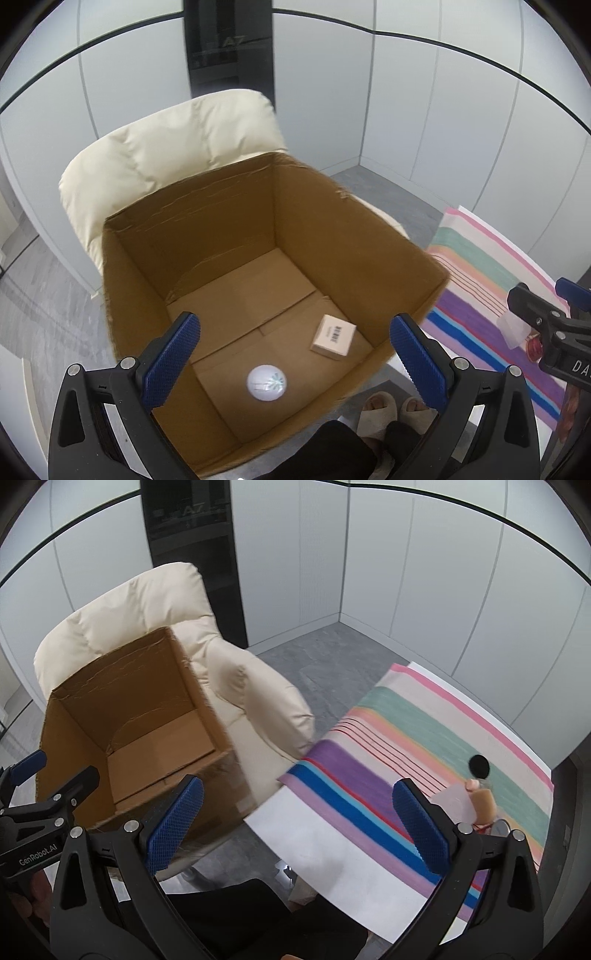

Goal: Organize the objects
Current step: 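Move both tools back over the striped cloth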

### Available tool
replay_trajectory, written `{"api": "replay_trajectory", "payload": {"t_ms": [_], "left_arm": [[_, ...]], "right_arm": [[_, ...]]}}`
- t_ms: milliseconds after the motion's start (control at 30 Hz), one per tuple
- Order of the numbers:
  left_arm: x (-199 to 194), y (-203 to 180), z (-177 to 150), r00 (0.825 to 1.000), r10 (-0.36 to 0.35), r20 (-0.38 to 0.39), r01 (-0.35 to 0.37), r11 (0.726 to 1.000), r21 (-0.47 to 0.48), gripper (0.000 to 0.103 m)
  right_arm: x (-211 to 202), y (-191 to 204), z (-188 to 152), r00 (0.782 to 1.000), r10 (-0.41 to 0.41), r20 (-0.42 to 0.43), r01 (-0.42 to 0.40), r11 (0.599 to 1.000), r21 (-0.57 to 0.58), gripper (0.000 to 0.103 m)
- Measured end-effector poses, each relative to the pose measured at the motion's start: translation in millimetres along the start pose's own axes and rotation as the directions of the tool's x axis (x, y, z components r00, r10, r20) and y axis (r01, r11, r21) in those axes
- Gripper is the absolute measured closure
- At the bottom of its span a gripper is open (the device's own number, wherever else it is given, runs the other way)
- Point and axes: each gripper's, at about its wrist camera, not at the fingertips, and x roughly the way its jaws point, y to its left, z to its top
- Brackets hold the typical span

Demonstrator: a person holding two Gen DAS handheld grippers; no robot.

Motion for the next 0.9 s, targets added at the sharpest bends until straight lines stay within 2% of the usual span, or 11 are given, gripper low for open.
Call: {"api": "replay_trajectory", "payload": {"t_ms": [533,900], "left_arm": [[3.6,-81.8,5.0,0.995,-0.097,-0.008,0.097,0.991,0.091,0.0],[-1.3,-154.6,-2.8,0.986,-0.166,-0.021,0.167,0.966,0.196,0.0]], "right_arm": [[-22.6,-83.8,-27.2,0.995,-0.097,-0.002,0.097,0.992,0.081,0.0],[-41.3,-157.0,-51.7,0.988,-0.153,-0.016,0.153,0.971,0.183,0.0]]}}
